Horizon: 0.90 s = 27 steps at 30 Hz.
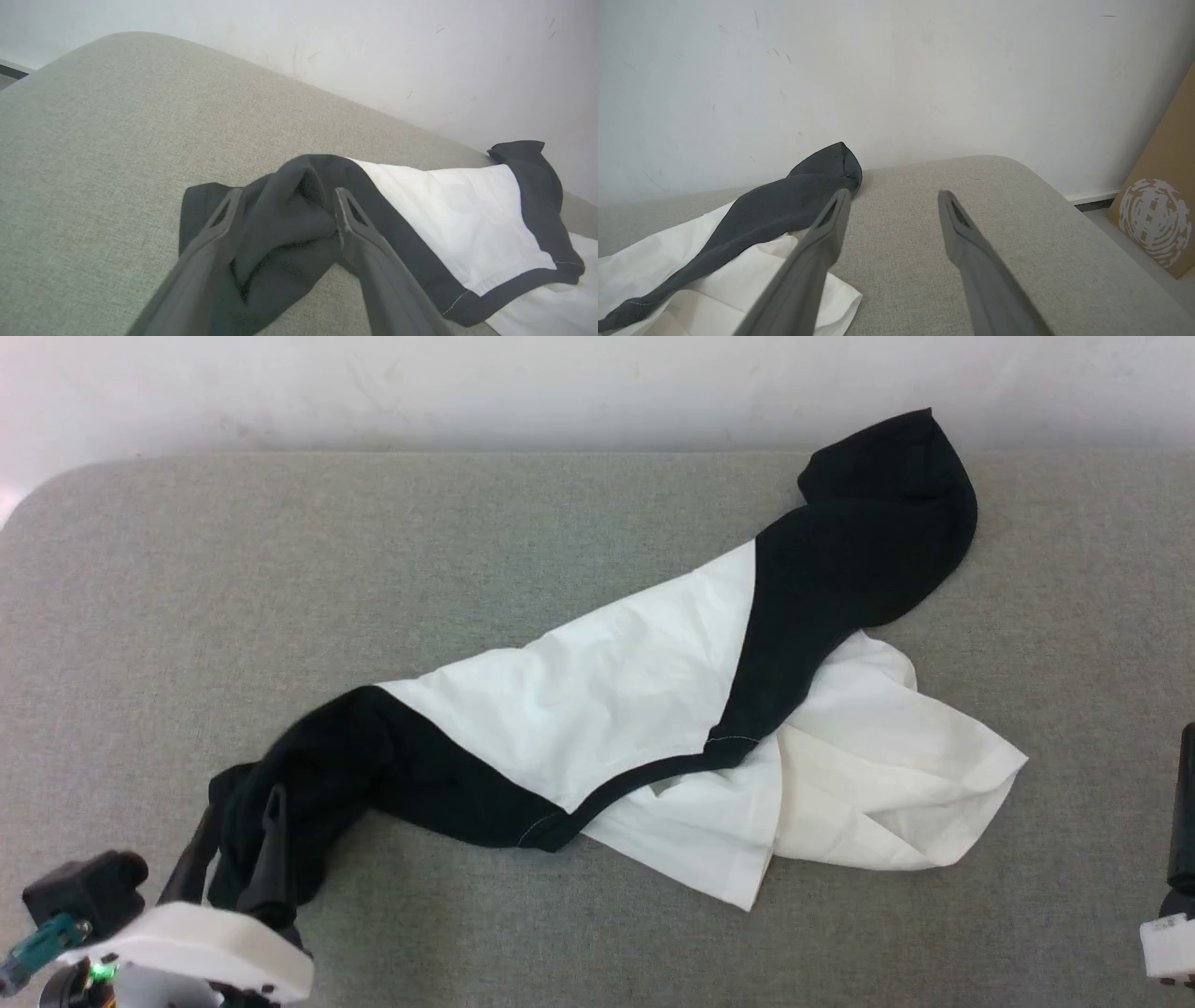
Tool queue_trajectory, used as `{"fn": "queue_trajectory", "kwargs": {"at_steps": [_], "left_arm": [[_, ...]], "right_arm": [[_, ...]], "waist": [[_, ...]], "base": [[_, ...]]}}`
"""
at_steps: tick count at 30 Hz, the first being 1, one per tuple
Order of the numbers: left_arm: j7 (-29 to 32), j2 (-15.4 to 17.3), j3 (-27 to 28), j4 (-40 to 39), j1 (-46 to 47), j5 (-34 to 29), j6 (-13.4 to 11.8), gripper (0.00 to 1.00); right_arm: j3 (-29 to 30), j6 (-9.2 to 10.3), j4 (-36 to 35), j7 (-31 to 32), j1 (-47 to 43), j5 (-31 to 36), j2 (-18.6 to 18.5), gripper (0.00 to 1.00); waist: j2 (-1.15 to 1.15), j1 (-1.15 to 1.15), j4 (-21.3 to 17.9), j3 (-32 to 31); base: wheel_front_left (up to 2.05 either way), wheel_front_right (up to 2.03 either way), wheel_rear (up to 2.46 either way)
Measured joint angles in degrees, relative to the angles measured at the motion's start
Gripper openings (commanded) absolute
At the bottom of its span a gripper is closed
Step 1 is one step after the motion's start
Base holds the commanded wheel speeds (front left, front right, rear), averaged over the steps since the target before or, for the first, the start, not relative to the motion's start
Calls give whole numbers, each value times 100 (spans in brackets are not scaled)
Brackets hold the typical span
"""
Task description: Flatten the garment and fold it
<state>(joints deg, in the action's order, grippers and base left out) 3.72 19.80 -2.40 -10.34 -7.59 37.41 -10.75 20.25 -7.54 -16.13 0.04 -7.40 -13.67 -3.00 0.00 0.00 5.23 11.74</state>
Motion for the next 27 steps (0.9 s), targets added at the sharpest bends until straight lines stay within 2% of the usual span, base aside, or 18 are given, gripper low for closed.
{"fn": "queue_trajectory", "kwargs": {"at_steps": [3,8,14,18,23,27], "left_arm": [[-237,-38,-7,-108,213,-43,11,100],[-561,98,180,-896,602,-347,-48,100],[-1057,147,-36,-1450,691,-887,-40,100],[-1452,-121,-404,-1383,359,-1107,-40,100],[-1668,-522,-815,-1062,-214,-1277,-92,100],[-1747,-638,-943,-901,-250,-1326,-42,100]], "right_arm": [[1,0,3,45,1,5,0,100],[-15,0,15,53,1,7,0,100],[-90,0,66,41,-4,-49,0,100],[-138,0,132,29,-106,-66,0,100],[-158,0,176,31,-253,-67,0,100],[-208,0,51,188,-264,1,0,100]], "waist": [[0,0,24,-33],[0,0,58,-104],[0,0,7,-129],[0,0,-45,-133],[0,0,-16,-127],[0,0,116,-106]], "base": [[0,0,0],[0,0,0],[0,0,0],[0,0,0],[0,0,0],[0,0,0]]}}
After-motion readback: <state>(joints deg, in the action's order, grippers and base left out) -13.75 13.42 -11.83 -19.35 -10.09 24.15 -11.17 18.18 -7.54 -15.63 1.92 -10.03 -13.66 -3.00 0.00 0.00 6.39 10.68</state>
